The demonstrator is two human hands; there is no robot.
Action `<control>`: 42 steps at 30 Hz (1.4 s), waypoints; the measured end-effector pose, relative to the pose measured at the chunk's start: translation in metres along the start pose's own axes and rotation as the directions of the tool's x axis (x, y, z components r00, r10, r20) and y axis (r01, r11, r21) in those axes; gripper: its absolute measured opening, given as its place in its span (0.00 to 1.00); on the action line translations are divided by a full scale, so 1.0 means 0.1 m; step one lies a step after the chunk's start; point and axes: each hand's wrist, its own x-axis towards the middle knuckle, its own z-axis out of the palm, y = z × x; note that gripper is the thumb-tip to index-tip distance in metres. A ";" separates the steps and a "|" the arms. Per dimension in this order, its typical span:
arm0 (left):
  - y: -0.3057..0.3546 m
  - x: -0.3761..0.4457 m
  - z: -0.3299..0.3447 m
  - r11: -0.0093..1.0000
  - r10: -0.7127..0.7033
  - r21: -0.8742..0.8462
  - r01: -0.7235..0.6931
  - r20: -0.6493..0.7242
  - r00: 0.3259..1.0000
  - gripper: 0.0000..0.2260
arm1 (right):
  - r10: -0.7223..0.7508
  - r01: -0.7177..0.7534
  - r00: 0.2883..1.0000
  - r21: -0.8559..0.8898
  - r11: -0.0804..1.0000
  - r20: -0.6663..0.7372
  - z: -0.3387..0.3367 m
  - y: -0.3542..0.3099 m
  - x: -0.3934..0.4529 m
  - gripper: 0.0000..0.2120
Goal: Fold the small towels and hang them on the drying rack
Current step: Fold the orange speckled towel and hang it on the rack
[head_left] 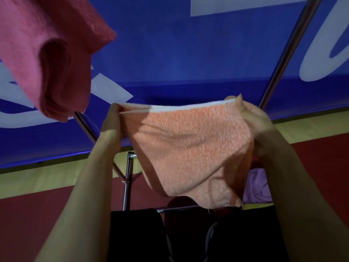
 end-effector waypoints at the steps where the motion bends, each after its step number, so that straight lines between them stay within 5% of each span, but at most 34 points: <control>1: 0.00 0.00 -0.02 1.000 -0.019 0.021 0.018 0.027 0.999 0.28 | -0.012 0.007 0.997 -0.059 0.998 -0.081 -0.05 0.00 0.04 0.14; 4: 0.02 -0.05 -0.04 0.994 -0.058 0.097 0.052 0.061 0.996 0.27 | -0.075 0.000 0.986 -0.460 0.888 -0.146 -0.27 0.09 0.13 0.19; 7: 0.04 -0.08 -0.03 0.989 -0.033 0.145 0.008 0.164 0.986 0.26 | -0.126 -0.033 0.971 -0.640 0.768 -0.202 -0.45 0.17 0.17 0.21; 11: 0.05 -0.13 -0.07 0.971 0.107 0.203 -0.126 0.105 0.989 0.27 | -0.175 -0.036 0.956 -0.684 0.729 -0.236 -0.46 0.15 0.17 0.20; 14: 0.01 -0.11 -0.11 0.893 0.337 0.298 -0.337 0.054 0.940 0.30 | -0.214 -0.030 0.937 -0.675 0.737 -0.275 -0.44 0.13 0.15 0.24; 18: -0.01 -0.05 -0.17 0.865 0.449 0.255 -0.433 -0.007 0.893 0.31 | -0.233 -0.032 0.925 -0.674 0.738 -0.299 -0.44 0.11 0.15 0.30; 20: -0.02 0.01 -0.18 0.864 0.443 0.273 -0.424 -0.011 0.896 0.31 | -0.221 -0.028 0.933 -0.671 0.741 -0.283 -0.42 0.12 0.16 0.30; 24: -0.14 0.13 -0.19 0.787 0.285 0.571 -0.233 -0.003 0.959 0.12 | -0.203 -0.023 0.948 -0.692 0.721 -0.243 -0.34 0.15 0.20 0.25; 27: -0.21 0.16 -0.19 0.761 0.177 0.605 -0.235 0.156 0.972 0.19 | -0.165 0.016 0.977 -0.732 0.681 -0.133 -0.21 0.16 0.17 0.23; 30: -0.03 -0.14 0.03 0.759 0.207 0.499 -0.418 0.425 0.882 0.22 | -0.092 0.059 0.996 -0.768 0.638 0.000 0.01 0.22 0.12 0.20; 34: 0.02 -0.58 0.52 0.727 0.183 0.295 -0.620 0.787 0.590 0.24 | 0.012 0.105 0.990 -0.776 0.622 0.143 0.22 0.32 0.09 0.17; 38: -0.03 -0.64 0.76 0.668 0.179 0.296 -0.683 0.827 0.533 0.10 | 0.029 0.082 0.990 -0.743 0.665 0.135 0.23 0.29 0.09 0.18; 42: -0.02 -0.64 0.80 0.595 0.199 0.335 -0.731 0.820 0.537 0.15 | -0.015 0.088 0.994 -0.712 0.697 0.107 0.18 0.35 0.09 0.25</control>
